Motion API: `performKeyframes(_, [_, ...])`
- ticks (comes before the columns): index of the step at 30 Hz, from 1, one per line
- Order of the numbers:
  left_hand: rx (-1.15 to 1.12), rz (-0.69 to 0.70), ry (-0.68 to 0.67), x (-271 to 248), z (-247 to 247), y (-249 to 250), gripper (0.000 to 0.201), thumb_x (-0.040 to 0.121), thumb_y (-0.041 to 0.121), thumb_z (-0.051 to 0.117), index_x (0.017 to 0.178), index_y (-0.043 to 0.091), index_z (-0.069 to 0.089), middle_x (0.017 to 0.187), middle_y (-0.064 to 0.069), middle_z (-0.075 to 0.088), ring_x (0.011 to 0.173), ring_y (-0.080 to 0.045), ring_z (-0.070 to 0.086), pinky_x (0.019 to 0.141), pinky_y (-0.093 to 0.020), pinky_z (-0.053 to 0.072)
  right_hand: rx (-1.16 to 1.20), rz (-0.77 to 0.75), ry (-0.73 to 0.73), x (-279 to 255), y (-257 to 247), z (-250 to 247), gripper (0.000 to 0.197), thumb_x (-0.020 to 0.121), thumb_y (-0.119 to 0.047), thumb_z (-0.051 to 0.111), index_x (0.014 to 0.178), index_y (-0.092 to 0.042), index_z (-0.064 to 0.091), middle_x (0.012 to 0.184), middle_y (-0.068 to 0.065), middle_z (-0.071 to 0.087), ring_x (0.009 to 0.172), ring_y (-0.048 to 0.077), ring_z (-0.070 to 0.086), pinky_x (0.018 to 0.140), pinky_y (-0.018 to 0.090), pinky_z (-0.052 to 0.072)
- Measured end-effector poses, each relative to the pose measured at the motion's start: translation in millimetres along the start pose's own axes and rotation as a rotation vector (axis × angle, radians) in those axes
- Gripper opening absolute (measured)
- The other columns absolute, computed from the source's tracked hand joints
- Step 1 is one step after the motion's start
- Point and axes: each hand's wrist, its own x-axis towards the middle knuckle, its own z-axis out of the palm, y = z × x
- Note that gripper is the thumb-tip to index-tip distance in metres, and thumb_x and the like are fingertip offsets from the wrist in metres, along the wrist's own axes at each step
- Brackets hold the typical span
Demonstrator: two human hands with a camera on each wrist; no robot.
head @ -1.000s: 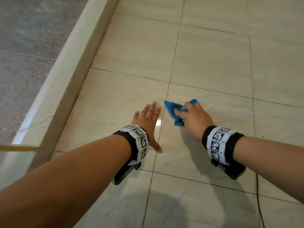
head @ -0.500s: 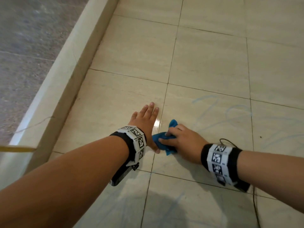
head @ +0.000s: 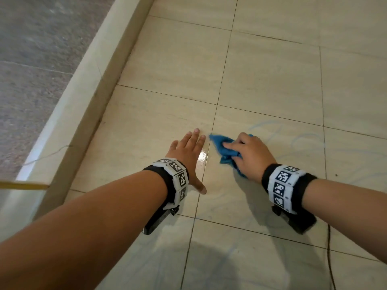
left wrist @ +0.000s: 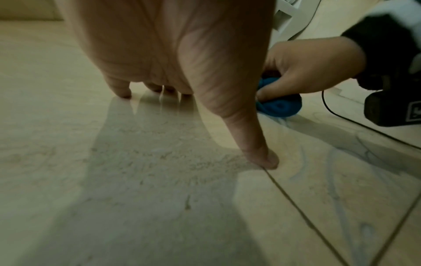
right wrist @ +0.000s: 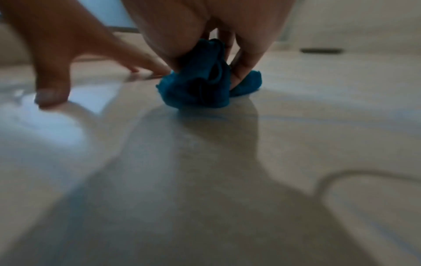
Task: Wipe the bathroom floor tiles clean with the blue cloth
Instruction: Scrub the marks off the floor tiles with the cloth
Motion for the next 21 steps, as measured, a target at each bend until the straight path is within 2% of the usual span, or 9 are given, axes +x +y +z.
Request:
performKeyframes(1, [0.0, 0.004, 0.004, 0, 0, -1, 0.146, 0.059, 0.074, 0.072, 0.148, 0.013, -0.027, 0.155, -0.005, -0.032, 0.146, -0.023, -0.021, 0.121, -0.044, 0.0, -0.015, 0.025, 0.005, -2, -5, 2, 0.044, 0.09, -0.014, 0.055, 0.133, -0.021, 0.052, 0.113, 0.006, 0.048, 0.106, 0.031, 0.042, 0.088, 0.03, 0.036])
performKeyframes(3, [-0.009, 0.011, 0.003, -2, 1, -3, 0.148, 0.057, 0.077, 0.071, 0.146, 0.014, -0.03, 0.154, -0.005, -0.034, 0.145, -0.024, -0.023, 0.12, -0.045, -0.001, -0.093, -0.098, -0.104, -21, -24, 8, 0.051, 0.088, -0.018, 0.057, 0.137, -0.024, 0.046, 0.12, 0.004, 0.045, 0.109, 0.029, 0.041, 0.09, 0.035, 0.042])
performKeyframes(5, [0.009, 0.013, -0.021, -7, 7, -4, 0.15, 0.056, 0.079, 0.069, 0.143, 0.015, -0.034, 0.152, -0.006, -0.039, 0.143, -0.026, -0.028, 0.119, -0.049, -0.005, -0.083, -0.333, -0.255, -53, -41, 16, 0.054, 0.077, -0.019, 0.069, 0.129, -0.025, 0.055, 0.112, 0.003, 0.052, 0.097, 0.029, 0.05, 0.075, 0.039, 0.052])
performKeyframes(7, [0.069, 0.036, -0.067, -13, 13, -3, 0.154, 0.052, 0.08, 0.07, 0.142, 0.016, -0.037, 0.149, -0.009, -0.043, 0.14, -0.029, -0.032, 0.118, -0.052, -0.008, -0.059, -0.425, -0.266, -51, -34, 18, 0.049, 0.072, -0.019, 0.073, 0.12, -0.024, 0.063, 0.101, 0.004, 0.056, 0.086, 0.029, 0.053, 0.064, 0.039, 0.052])
performKeyframes(11, [0.149, 0.062, -0.105, -13, 15, -6, 0.157, 0.051, 0.072, 0.079, 0.141, 0.019, -0.038, 0.147, -0.009, -0.046, 0.139, -0.03, -0.034, 0.116, -0.05, -0.01, -0.078, -0.11, -0.121, -13, -27, 7, 0.038, 0.089, -0.022, 0.055, 0.127, -0.028, 0.057, 0.113, 0.004, 0.047, 0.101, 0.029, 0.042, 0.084, 0.038, 0.042])
performKeyframes(13, [0.162, 0.06, -0.101, -13, 13, -8, 0.157, 0.051, 0.07, 0.08, 0.141, 0.019, -0.038, 0.146, -0.009, -0.046, 0.14, -0.03, -0.033, 0.117, -0.05, -0.008, -0.066, -0.145, -0.12, -23, -38, 13, 0.039, 0.085, -0.026, 0.062, 0.124, -0.027, 0.058, 0.111, 0.004, 0.048, 0.099, 0.029, 0.043, 0.08, 0.039, 0.045])
performKeyframes(15, [0.168, 0.056, -0.094, -13, 14, -8, 0.157, 0.051, 0.07, 0.08, 0.141, 0.02, -0.038, 0.146, -0.009, -0.046, 0.14, -0.029, -0.032, 0.118, -0.049, -0.008, -0.033, -0.351, -0.244, -52, -50, 25, 0.046, 0.073, -0.028, 0.076, 0.117, -0.028, 0.062, 0.101, 0.001, 0.051, 0.087, 0.026, 0.049, 0.068, 0.037, 0.051])
performKeyframes(18, [0.168, 0.053, -0.096, -14, 15, -8, 0.157, 0.05, 0.07, 0.08, 0.141, 0.021, -0.038, 0.147, -0.008, -0.045, 0.141, -0.028, -0.031, 0.119, -0.049, -0.007, -0.078, -0.556, -0.305, -62, -43, 32, 0.041, 0.068, -0.03, 0.077, 0.108, -0.028, 0.067, 0.09, 0.0, 0.054, 0.075, 0.025, 0.053, 0.057, 0.035, 0.052])
performKeyframes(21, [0.178, 0.057, -0.085, -12, 15, -9, 0.157, 0.05, 0.071, 0.079, 0.142, 0.02, -0.037, 0.148, -0.009, -0.044, 0.141, -0.029, -0.031, 0.118, -0.049, -0.006, -0.067, -0.309, -0.245, -34, -34, 18, 0.044, 0.074, -0.015, 0.072, 0.116, -0.024, 0.065, 0.096, 0.006, 0.055, 0.083, 0.032, 0.051, 0.061, 0.043, 0.051])
